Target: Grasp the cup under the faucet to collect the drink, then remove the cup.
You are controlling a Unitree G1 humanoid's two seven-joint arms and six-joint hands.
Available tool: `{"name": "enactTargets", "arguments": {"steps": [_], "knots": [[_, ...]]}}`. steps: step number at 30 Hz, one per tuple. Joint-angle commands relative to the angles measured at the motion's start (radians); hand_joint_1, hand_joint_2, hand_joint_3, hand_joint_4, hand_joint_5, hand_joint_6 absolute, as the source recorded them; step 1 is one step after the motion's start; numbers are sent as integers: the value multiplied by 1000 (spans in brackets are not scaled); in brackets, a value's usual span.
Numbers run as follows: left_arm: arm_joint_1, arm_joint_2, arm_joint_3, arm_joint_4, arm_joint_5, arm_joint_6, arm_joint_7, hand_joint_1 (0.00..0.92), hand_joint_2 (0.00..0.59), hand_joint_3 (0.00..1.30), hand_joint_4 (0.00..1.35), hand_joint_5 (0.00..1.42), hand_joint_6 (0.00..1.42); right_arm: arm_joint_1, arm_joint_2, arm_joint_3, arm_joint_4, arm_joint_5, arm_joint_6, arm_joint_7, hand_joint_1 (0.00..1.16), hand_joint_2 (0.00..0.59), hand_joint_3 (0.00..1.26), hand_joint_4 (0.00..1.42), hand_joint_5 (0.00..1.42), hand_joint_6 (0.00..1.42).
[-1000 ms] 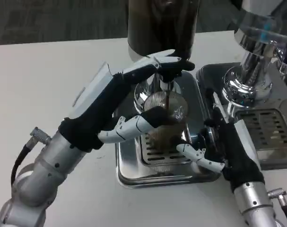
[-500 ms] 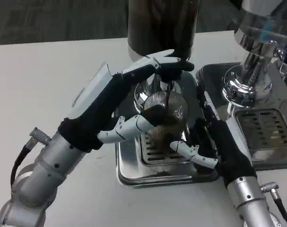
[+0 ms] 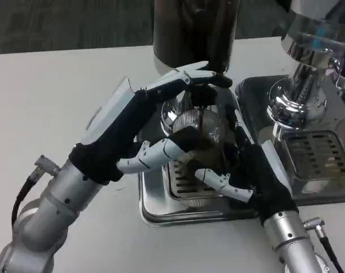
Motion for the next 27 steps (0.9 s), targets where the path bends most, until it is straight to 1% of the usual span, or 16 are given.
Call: {"name": "enactTargets", "arguments": {"steps": [1,4,8,12,15,18,22,26,27], "knots": [[32,12,6,-5,17,22,-7,0,191,311,111,322,284,-13,10,-1,29,5,-18,7,717,170,0,0,0,177],[40,2,40,-29,15,14,28,0,192,274,63,275,229,-15,10,-4,36,5,-26,2,717,170,0,0,0,178],[44,-10,90,-62,0,7,72,0,193,259,49,256,213,-11,12,-6,35,2,-32,-4,716,170,0,0,0,179],[48,-18,127,-87,-15,10,94,0,186,259,48,254,217,-8,14,-7,34,2,-34,-6,716,170,0,0,0,180],[62,-16,158,-112,-38,10,105,0,184,259,48,254,220,-8,15,-5,32,0,-37,-8,716,170,0,0,0,180],[83,-8,203,-131,-40,6,122,0,183,259,47,254,221,-8,17,-6,31,-1,-38,-10,718,171,0,0,0,180],[118,-7,267,-100,-34,-5,158,0,186,245,3,235,220,-6,18,-6,27,-5,-39,-15,721,173,0,0,0,180],[132,-8,311,-44,-4,-16,199,0,189,219,0,200,175,-10,20,-9,27,-11,-40,-24,724,174,0,0,0,181],[137,-2,322,-16,14,-12,214,0,190,219,0,199,174,-12,19,-9,26,-12,-39,-24,724,174,0,0,0,179]]}}
